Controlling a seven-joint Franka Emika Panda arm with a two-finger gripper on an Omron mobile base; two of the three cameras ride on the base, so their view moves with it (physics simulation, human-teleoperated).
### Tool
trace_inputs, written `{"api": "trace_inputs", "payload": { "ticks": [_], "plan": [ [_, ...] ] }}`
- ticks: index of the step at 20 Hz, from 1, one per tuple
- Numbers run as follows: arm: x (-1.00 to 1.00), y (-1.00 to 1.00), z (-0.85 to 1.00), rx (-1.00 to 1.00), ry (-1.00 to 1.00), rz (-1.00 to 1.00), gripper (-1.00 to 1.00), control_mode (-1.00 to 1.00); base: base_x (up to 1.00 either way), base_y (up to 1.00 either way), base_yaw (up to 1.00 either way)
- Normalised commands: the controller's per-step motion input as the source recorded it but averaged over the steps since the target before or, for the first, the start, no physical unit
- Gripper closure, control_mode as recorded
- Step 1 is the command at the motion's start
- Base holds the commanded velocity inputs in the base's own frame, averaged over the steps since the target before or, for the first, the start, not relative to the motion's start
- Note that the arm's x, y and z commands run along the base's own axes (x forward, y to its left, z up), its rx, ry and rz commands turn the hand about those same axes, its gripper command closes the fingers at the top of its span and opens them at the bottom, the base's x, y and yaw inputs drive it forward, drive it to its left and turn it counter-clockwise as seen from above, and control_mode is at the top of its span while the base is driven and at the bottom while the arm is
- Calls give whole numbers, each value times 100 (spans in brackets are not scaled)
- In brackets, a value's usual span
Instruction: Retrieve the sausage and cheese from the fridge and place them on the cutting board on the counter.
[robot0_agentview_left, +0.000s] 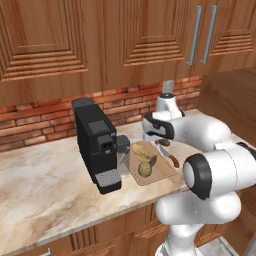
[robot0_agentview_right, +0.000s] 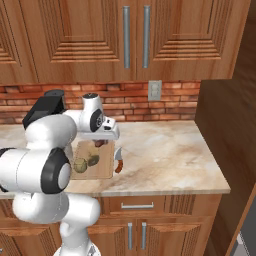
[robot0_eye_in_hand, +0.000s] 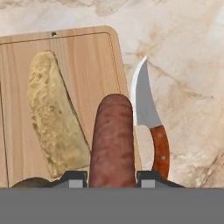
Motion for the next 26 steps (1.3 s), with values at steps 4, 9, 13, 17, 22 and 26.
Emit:
{"api": "trace_inputs", "payload": {
  "ticks": [4,9,13,17,22,26],
  "plan": [
    [33,-1,-29,1,6,0,100,-100,0,0,0],
    [1,0,-47,0,1,0,100,-100,0,0,0],
    [0,0,-39,0,0,0,100,-100,0,0,0],
    [0,0,-29,0,0,0,100,-100,0,0,0],
    [0,0,-31,0,0,0,100,-100,0,0,0],
    [0,0,-36,0,0,0,100,-100,0,0,0]
  ]
}}
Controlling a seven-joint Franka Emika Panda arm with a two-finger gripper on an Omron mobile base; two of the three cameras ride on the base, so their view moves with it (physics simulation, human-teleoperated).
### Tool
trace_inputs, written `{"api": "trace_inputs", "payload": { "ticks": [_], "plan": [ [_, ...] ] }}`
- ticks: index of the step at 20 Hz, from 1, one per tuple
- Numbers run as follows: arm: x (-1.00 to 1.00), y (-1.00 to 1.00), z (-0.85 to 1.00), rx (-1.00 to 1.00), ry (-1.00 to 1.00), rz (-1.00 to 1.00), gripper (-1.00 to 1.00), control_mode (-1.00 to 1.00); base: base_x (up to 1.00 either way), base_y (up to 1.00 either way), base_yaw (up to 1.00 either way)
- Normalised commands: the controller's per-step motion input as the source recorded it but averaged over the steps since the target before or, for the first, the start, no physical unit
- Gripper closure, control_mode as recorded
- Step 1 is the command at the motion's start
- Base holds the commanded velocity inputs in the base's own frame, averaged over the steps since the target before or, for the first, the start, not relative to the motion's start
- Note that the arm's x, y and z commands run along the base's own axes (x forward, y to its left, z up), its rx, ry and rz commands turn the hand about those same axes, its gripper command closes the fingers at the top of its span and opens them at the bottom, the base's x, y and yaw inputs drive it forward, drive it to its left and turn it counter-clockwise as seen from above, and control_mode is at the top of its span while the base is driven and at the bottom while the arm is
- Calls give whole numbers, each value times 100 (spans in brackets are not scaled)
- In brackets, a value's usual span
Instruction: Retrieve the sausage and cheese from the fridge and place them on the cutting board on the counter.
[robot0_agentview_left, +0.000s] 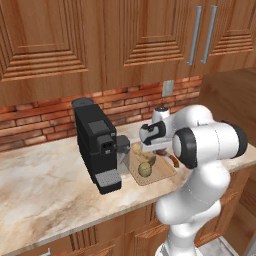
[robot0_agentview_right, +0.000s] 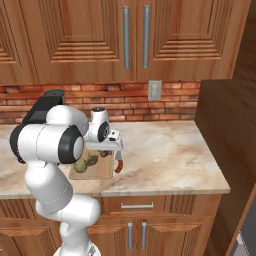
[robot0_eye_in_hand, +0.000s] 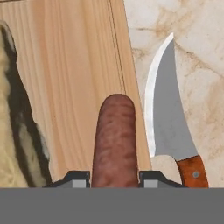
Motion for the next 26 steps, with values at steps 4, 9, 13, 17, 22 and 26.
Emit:
{"api": "trace_inputs", "payload": {
  "ticks": [4,9,13,17,22,26],
  "plan": [
    [0,11,-34,0,0,0,-100,-100,0,0,0],
    [-11,13,-12,0,0,0,-100,-100,0,0,0],
    [-19,7,0,0,0,0,-100,-100,0,0,0],
    [-23,5,0,0,0,0,-100,-100,0,0,0],
    [-22,0,15,0,-8,0,-100,-100,0,0,0],
    [-42,-3,30,4,-12,0,-100,-100,0,0,0]
  ]
}}
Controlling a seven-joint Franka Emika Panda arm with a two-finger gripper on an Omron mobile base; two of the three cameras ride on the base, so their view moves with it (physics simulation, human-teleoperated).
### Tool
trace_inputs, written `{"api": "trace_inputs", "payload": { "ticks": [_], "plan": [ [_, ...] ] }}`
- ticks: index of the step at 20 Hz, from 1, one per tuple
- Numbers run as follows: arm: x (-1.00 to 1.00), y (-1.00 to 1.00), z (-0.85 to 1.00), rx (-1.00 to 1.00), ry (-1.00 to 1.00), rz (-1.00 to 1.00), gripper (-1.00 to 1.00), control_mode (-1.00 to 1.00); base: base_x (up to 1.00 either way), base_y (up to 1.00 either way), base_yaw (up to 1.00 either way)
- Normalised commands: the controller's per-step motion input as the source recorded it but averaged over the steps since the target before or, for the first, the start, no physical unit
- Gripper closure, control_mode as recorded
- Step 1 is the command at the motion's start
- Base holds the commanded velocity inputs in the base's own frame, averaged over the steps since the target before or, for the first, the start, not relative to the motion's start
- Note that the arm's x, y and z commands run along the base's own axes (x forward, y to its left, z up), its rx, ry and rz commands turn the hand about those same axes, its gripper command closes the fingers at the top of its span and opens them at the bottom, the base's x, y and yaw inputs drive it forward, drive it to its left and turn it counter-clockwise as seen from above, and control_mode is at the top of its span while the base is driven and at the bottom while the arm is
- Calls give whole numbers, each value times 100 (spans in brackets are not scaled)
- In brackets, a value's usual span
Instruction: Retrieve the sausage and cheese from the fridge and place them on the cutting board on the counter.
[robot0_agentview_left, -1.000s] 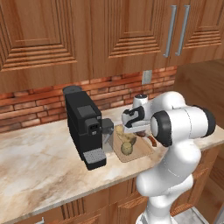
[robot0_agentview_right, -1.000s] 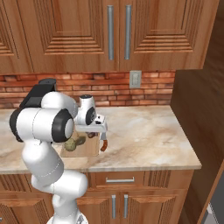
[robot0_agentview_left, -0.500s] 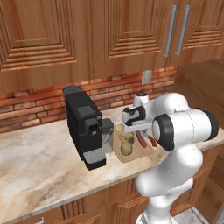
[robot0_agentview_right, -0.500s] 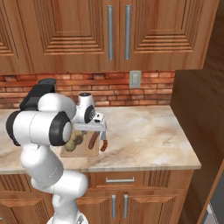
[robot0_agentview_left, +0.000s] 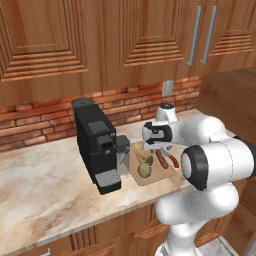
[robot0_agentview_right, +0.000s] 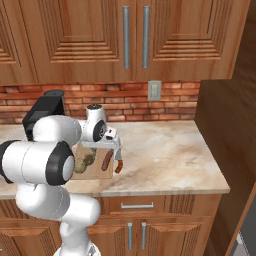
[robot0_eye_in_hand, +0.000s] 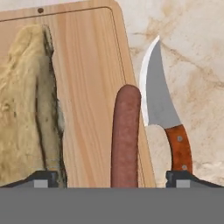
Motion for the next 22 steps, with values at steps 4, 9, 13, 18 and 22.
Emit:
{"api": "trace_inputs", "payload": {
  "ticks": [4,9,13,18,22],
  "plan": [
    [-46,-13,29,6,-11,0,-100,-100,0,0,0],
    [-45,-5,36,7,-8,0,-100,-100,0,0,0],
    [-24,0,66,6,-8,0,-100,-100,0,0,0],
    [-20,0,85,3,-8,0,-100,-100,0,0,0],
    [-54,-2,65,0,-5,0,-100,-100,0,0,0]
  ]
}}
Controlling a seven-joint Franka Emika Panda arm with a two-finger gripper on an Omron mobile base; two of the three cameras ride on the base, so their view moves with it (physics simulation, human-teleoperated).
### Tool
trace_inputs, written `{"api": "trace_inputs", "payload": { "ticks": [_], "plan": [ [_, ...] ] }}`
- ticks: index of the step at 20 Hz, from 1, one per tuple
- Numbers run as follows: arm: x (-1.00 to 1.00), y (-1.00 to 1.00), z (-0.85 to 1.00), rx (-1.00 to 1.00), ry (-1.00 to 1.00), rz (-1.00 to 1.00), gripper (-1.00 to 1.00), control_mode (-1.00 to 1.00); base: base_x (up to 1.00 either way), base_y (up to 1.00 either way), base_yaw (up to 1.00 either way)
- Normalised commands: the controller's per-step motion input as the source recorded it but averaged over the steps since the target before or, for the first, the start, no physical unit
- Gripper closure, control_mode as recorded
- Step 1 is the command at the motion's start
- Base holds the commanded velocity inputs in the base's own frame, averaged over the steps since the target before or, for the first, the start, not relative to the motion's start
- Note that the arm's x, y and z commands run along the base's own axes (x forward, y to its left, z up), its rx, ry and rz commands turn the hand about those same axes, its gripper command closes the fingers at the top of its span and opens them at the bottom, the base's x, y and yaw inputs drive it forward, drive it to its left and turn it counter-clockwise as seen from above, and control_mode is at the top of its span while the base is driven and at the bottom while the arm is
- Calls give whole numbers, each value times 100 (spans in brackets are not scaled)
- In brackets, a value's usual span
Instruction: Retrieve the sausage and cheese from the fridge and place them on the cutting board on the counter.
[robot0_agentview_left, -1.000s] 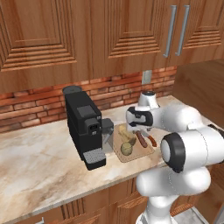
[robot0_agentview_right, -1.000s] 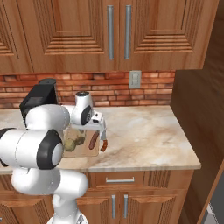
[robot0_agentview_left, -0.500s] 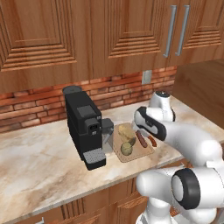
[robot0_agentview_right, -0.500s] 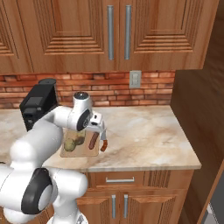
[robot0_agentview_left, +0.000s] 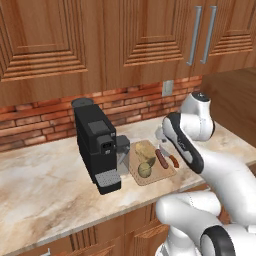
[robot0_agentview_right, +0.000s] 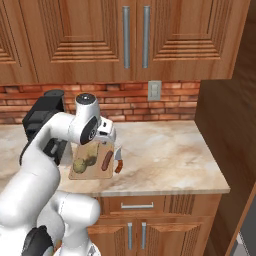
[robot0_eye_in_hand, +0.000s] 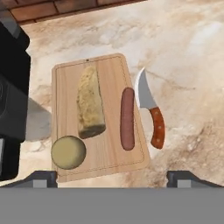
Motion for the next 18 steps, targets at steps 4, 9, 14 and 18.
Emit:
{"api": "trace_inputs", "payload": {
  "ticks": [4,9,14,18],
  "plan": [
    [-71,0,53,0,-3,0,-100,-100,0,0,0],
    [-87,-1,54,0,-3,0,-100,-100,0,0,0],
    [-75,0,65,0,-4,0,-100,-100,0,0,0],
    [-70,0,59,0,-5,0,-100,-100,0,0,0]
  ]
}}
